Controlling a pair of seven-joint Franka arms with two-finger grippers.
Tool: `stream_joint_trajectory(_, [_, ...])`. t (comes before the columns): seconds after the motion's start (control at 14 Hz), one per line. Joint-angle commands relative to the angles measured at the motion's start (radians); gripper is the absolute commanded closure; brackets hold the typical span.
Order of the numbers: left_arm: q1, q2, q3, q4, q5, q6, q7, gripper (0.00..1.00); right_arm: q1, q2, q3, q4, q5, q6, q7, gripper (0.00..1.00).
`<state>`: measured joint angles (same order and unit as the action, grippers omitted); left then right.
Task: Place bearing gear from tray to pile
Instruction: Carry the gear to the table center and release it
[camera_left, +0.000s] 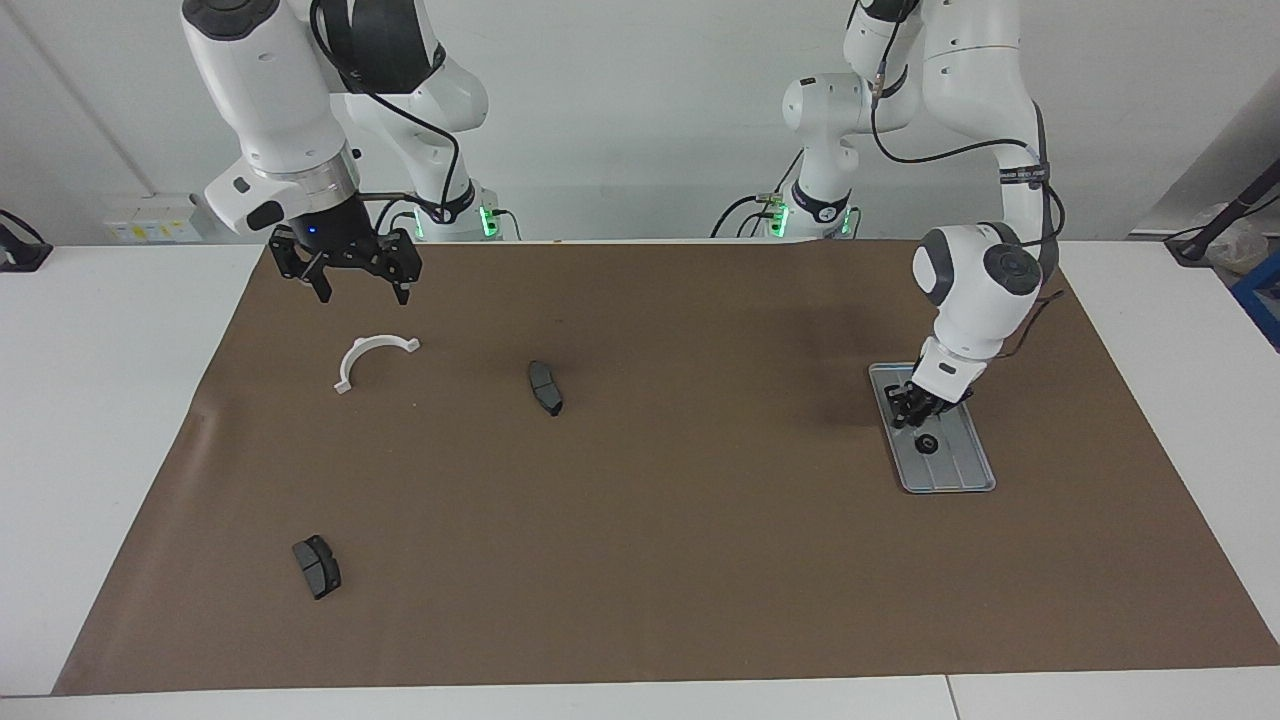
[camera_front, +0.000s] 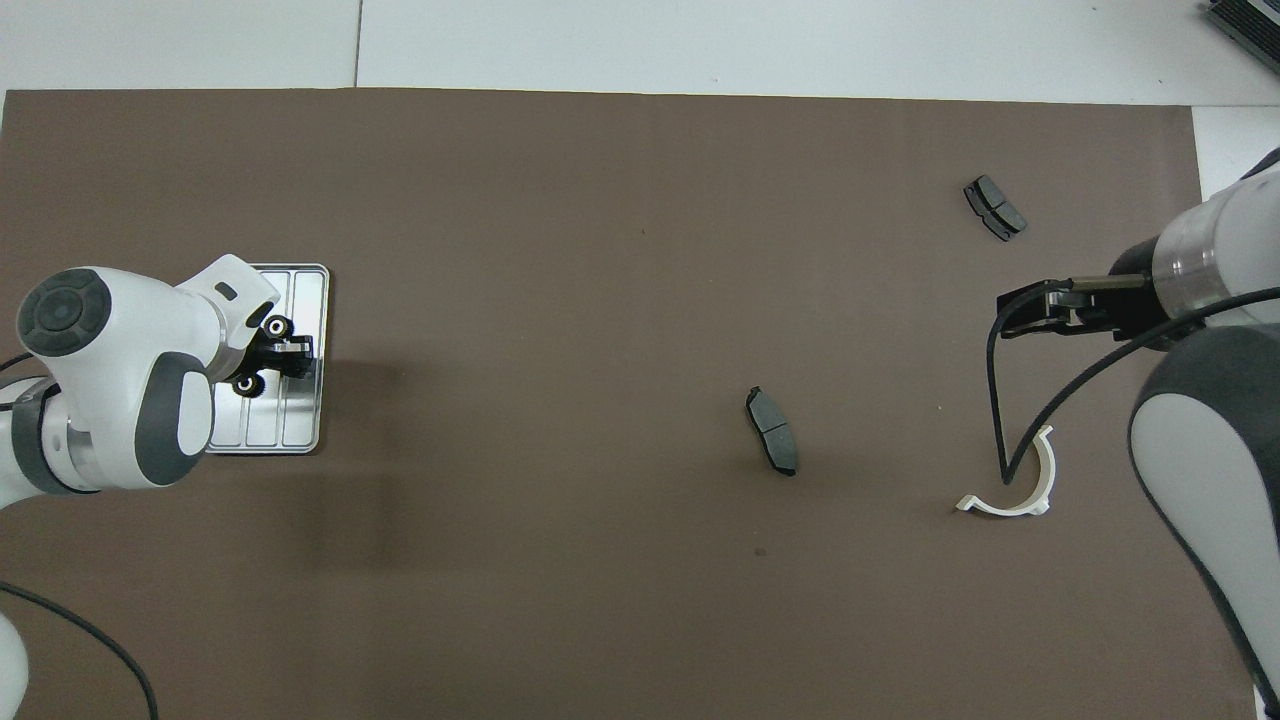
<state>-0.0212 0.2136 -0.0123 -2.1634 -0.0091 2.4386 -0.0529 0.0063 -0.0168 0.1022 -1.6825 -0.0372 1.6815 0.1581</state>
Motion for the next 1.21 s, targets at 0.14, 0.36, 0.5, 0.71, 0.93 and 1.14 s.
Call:
stream_joint_trajectory(0.14, [-0.011,0.004,0.008,0.037,0.005,-0.036,-0.015,1.0,-0.017,-0.022,0.005,-0.023,0.023,0.004,-0.029,0.0])
stream_joint_trajectory(0.36, [-0.035,0.048,0.005,0.224,-0.002,-0.214,-0.024,1.0,-0.017,-0.022,0.005,-0.023,0.023,0.004,-0.031,0.0])
stream_joint_trajectory(0.5, [-0.112,0.079,0.003,0.318,-0.003,-0.266,-0.16,1.0,-0.017,-0.022,0.005,-0.023,0.023,0.004,-0.029,0.0])
stream_joint_trajectory(0.71, [-0.268,0.082,0.006,0.327,-0.003,-0.262,-0.384,1.0,-0.022,-0.025,0.005,-0.025,0.023,-0.012,-0.029,0.0])
stream_joint_trajectory(0.93, [-0.441,0.085,0.005,0.329,-0.006,-0.241,-0.595,1.0,-0.042,-0.022,0.005,-0.022,0.023,0.003,-0.026,0.0])
stream_joint_trajectory(1.14, [-0.58,0.176,0.005,0.397,-0.008,-0.182,-0.741,1.0,-0.032,-0.022,0.005,-0.022,0.023,0.001,-0.029,0.0])
